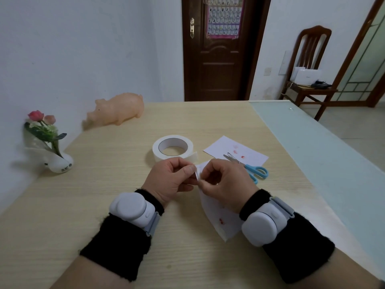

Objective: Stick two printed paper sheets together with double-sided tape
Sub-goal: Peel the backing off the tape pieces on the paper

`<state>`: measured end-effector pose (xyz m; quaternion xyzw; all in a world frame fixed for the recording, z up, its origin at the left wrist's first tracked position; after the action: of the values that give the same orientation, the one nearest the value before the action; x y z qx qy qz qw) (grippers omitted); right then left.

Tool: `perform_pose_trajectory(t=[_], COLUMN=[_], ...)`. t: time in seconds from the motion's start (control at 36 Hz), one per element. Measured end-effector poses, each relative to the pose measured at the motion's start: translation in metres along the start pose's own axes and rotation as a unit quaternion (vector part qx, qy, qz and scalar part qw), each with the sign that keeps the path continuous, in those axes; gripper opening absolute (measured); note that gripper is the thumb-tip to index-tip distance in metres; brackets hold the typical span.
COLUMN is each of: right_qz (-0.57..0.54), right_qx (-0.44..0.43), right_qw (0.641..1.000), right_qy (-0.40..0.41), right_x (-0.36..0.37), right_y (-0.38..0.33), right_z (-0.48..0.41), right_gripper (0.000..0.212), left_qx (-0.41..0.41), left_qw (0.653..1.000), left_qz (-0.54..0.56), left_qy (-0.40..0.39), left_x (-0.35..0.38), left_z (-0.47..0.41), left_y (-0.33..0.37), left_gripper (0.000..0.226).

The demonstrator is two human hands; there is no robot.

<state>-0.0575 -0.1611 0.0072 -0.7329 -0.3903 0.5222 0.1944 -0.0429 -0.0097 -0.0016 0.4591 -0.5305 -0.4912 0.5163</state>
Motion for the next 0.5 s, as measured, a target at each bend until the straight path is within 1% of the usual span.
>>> perform_pose_trajectory(t=[0.08,0.25,0.39,0.5], right_qz=[0.006,0.004,-0.032,-0.031], right_qx=[0.002,0.000,-0.012,-0.018], right_qw=[1.000,1.000,0.999,0.999], right_qy=[0.010,0.019,0.020,0.031], right_x=[-0.0001,-0.0005,0.0010,0.0025], right_y=[-0.0003,0.0015,0.0034,0.0032], right_z=[0.0001,-0.0002,-0.0011,-0.0009], right_gripper=[0.010,0.013,0.023,0.020], left_qx=[0.000,0.016,0.005,-0.003], left_qw=[1.000,0.999,1.000,1.000], left_qz=[0.001,-0.022,0.024,0.030], left_qy=[-0.007,-0.023,-0.006,0.000], left_x=[-0.0006,-0.0005,-0.0024,-0.0034], left_z=[-0.0005,-0.0012,-0.0026,-0.0033], left_y=[-0.0018,-0.0035,-0.0027,-0.0034], left_gripper=[0.010,0.012,0.015,0.013])
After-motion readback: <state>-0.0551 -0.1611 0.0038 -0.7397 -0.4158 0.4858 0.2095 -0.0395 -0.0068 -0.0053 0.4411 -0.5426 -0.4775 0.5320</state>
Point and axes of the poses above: each hand's wrist, its own z-axis away from the middle knuckle, its own x-axis out of the palm, y = z × x, the point moved 1 cm from there along -z, towards the middle knuckle, and after that the axes turned 5 degrees about y, right-handed, at the moved point
